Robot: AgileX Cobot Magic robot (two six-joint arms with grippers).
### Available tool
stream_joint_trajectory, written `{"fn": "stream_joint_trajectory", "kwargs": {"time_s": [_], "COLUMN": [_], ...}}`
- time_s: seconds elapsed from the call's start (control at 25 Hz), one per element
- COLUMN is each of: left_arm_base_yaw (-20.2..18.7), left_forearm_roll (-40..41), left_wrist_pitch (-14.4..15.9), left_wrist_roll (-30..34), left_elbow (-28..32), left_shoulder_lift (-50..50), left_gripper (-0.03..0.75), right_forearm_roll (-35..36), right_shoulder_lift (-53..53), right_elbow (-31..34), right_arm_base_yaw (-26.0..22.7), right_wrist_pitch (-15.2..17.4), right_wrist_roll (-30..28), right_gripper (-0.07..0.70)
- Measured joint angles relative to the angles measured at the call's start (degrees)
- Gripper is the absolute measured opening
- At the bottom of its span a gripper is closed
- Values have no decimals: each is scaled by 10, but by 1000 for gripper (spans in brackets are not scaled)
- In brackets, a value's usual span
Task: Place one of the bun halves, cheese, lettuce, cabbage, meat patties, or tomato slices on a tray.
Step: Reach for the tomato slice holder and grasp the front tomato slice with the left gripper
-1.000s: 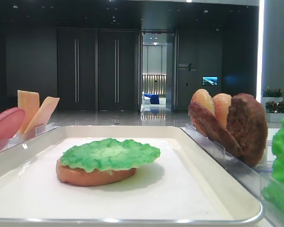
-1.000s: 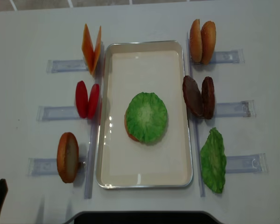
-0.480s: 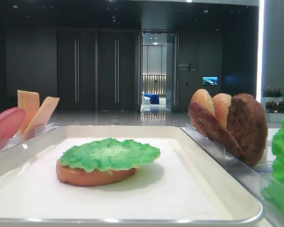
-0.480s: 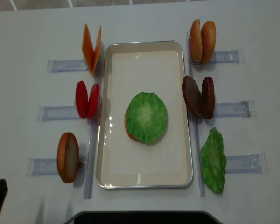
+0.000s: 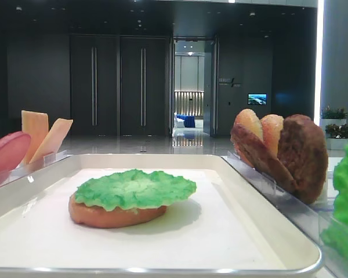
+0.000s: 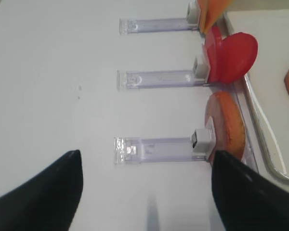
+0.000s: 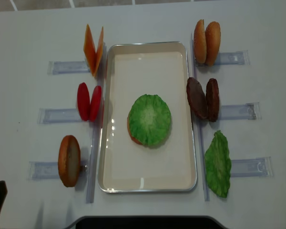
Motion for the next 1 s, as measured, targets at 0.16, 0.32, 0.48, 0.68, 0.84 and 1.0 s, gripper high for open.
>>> {"fn": "stream_joint_trajectory", "kwargs": {"time_s": [0.16, 0.32, 0.48, 0.68, 0.84, 1.0], "left_arm_base_yaw": [0, 0, 0, 0, 0, 0], "left_forearm_roll": [-4, -6, -6, -4, -4, -4], "left_wrist_pitch": [-21, -59, -74, -84, -96, -98], "left_wrist_roll": [-15, -19, -12, -7, -5, -4], "left_elbow": [-27, -65, -113, -184, -241, -300], "left_shoulder_lift": [118, 263, 412, 581, 688, 768], "left_gripper": [636, 636, 636, 636, 636, 636], "right_forearm_roll": [0, 0, 0, 0, 0, 0], "right_shoulder_lift": [0, 0, 0, 0, 0, 0], "right_elbow": [0, 0, 0, 0, 0, 0], "right_arm_base_yaw": [0, 0, 0, 0, 0, 0], "right_wrist_pitch": [0, 0, 0, 0, 0, 0], "right_wrist_roll": [0, 0, 0, 0, 0, 0], "right_gripper": [518, 518, 518, 518, 518, 518]}}
